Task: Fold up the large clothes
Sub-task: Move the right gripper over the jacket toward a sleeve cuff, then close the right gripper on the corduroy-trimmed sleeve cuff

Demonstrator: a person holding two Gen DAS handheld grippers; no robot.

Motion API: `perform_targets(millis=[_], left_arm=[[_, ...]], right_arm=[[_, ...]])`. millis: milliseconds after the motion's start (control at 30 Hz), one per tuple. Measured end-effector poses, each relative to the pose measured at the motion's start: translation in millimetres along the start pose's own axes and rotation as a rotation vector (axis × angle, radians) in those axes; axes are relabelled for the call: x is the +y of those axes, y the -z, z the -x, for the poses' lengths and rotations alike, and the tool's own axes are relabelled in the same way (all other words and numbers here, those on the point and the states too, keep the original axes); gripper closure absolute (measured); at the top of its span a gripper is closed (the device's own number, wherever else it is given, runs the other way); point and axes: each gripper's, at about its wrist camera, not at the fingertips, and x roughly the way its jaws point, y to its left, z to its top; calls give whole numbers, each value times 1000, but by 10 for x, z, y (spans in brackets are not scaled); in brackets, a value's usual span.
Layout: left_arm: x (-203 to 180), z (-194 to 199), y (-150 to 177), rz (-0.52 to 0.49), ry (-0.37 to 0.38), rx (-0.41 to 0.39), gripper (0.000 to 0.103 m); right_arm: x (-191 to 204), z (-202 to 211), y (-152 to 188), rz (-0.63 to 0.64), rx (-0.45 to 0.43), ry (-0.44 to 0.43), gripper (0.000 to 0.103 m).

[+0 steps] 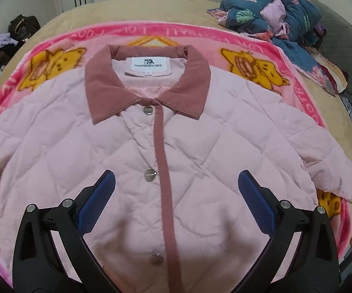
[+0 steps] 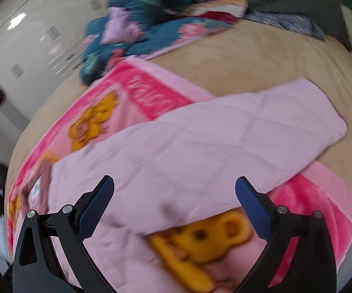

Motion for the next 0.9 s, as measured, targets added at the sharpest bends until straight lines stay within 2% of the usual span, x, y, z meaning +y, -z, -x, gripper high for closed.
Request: perform_targets(millis=[233, 400, 500, 600, 700, 767, 833, 867, 900], left_arm=[[-43, -180, -51, 5, -11, 16, 9], [-23, -230, -130, 13, -26, 14, 9], [12, -227, -192, 18, -38, 7, 9], [61, -198, -245, 24, -44, -2, 9], [109, -175, -287, 25, -48, -5, 9], [132, -153, -301, 22, -58, -7, 9], [155, -123, -306, 17, -65, -7, 9], [163, -105, -309, 16, -67, -8, 9], [179, -70, -318, 15, -66, -13, 9]], right_arm=[[-734, -228, -158, -197, 8, 70, 4], [-1088, -335, -228, -298, -6, 121, 4], [-1275, -335, -283, -358, -27, 97, 4], [-1423, -287, -308, -395, -47, 180, 4], [-1771, -355, -280, -529, -29, 185, 4], [-1961, -444, -265, -611, -37, 121, 4], [-2053, -439, -285, -657, -95, 44, 7], [-2080, -413, -312, -675, -127, 4, 18], [-2079, -407, -332, -681, -131, -5, 23]])
